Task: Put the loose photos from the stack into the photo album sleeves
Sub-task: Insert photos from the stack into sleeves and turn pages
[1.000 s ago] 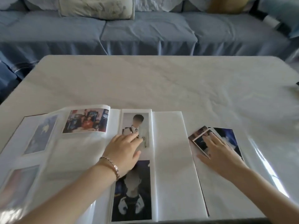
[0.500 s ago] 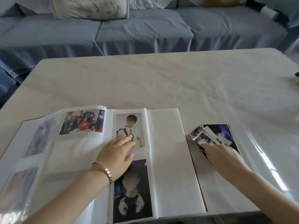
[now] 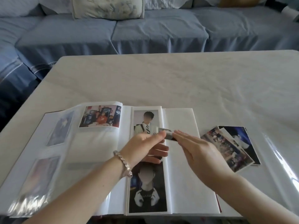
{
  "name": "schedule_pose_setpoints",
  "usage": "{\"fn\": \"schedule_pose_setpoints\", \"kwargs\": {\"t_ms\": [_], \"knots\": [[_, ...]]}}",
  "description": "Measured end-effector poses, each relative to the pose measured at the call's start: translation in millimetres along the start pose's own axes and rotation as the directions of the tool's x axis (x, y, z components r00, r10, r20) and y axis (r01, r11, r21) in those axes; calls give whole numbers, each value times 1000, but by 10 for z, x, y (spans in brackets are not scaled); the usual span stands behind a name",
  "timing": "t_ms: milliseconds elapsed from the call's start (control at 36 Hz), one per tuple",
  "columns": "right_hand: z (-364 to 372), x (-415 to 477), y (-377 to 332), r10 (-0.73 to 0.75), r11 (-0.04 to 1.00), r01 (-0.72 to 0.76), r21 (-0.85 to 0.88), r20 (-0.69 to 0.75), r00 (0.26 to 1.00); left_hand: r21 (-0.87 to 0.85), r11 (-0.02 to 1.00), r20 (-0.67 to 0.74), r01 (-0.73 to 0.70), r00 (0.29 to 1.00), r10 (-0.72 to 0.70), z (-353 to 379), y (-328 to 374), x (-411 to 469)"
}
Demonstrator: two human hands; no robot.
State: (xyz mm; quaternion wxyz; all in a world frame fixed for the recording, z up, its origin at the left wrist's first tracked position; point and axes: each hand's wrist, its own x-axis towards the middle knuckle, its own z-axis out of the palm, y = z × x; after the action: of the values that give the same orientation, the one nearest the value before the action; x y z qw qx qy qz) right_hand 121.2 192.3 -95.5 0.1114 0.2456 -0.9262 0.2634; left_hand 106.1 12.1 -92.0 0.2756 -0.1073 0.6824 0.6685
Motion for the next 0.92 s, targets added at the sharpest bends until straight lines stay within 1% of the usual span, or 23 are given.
{"fn": "schedule_pose_setpoints", "kwargs": {"t_ms": [28,83,139,167,194,250,306,361,389,444,472,500,556,583,611,667,694,750,778,806,833,889,917], "knots": [[41,46,-79,-49,998,48,28,71,996,-15,1000,-33,-18,999,18,-15,2,-17],[108,132,-210,-125,989,107,104,188,974,15,998,-176,-62,982,64,-88,-12,-30],[137,220,-290,-92,980,45,196,238,967,97,992,-307,-76,946,103,-211,-38,-27],[142,263,-307,-51,970,-12,241,256,965,154,984,-334,-84,933,132,-282,-43,-35],[145,307,-309,-16,962,-57,265,266,964,223,970,-331,-94,929,166,-354,-45,-53],[153,412,-306,21,964,-83,253,238,971,374,921,-264,-112,939,222,-499,-43,-119],[155,531,-303,72,961,-134,242,248,966,504,857,-171,-106,961,219,-627,-26,-205],[172,649,-288,120,939,-215,267,332,936,599,795,-106,-96,975,198,-726,7,-285],[188,704,-292,116,932,-238,273,397,910,621,778,-93,-97,976,196,-767,30,-326],[226,795,-323,82,914,-270,302,514,854,652,749,-99,-115,967,235,-856,65,-386],[255,827,-346,64,897,-284,340,536,842,663,738,-115,-124,957,265,-902,73,-405],[289,851,-373,56,876,-298,378,536,843,653,746,-144,-132,945,294,-950,72,-419],[358,896,-414,112,804,-372,464,497,860,558,817,-239,-146,914,327,-1049,42,-438],[392,916,-436,157,743,-417,523,470,869,504,852,-303,-142,895,328,-1101,17,-443],[428,936,-459,216,659,-470,588,451,866,446,885,-373,-132,872,318,-1144,-4,-451],[515,979,-505,338,477,-556,680,442,831,246,959,-494,-139,833,248,-1223,-66,-468],[567,1000,-533,385,402,-582,706,446,808,120,982,-523,-146,832,188,-1252,-99,-478],[674,1032,-621,437,275,-613,741,471,766,-87,985,-529,-152,844,84,-1291,-158,-504],[728,1042,-675,444,231,-628,743,493,748,-156,973,-524,-173,849,67,-1306,-202,-515],[781,1048,-733,436,210,-645,735,520,734,-197,958,-531,-207,844,73,-1317,-256,-521],[829,1053,-785,409,215,-662,718,550,729,-212,948,-556,-238,827,84,-1332,-306,-524],[928,1063,-876,318,284,-660,695,581,749,-169,943,-656,-286,747,109,-1387,-397,-519],[973,1068,-906,280,353,-633,689,568,774,-110,949,-708,-296,693,135,-1430,-441,-521]]}}
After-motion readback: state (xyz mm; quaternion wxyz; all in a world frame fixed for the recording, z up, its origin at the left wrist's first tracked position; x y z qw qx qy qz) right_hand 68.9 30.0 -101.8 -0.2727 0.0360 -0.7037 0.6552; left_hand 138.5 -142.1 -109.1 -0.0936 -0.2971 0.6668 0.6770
